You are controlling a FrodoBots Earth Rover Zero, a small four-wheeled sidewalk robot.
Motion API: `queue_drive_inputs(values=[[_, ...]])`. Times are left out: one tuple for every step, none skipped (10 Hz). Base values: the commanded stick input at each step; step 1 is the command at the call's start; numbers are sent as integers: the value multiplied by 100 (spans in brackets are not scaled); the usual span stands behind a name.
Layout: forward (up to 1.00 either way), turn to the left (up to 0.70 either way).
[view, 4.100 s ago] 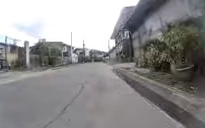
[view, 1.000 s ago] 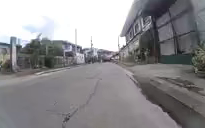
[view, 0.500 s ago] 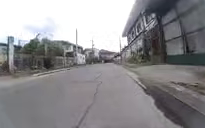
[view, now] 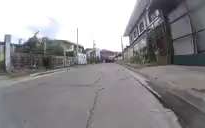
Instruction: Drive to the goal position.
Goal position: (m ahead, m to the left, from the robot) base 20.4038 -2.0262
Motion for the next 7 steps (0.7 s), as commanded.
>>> queue_drive_inputs(values=[[100, 6], [100, 6], [100, 6], [100, 6], [100, 6], [100, 6], [100, 6]])
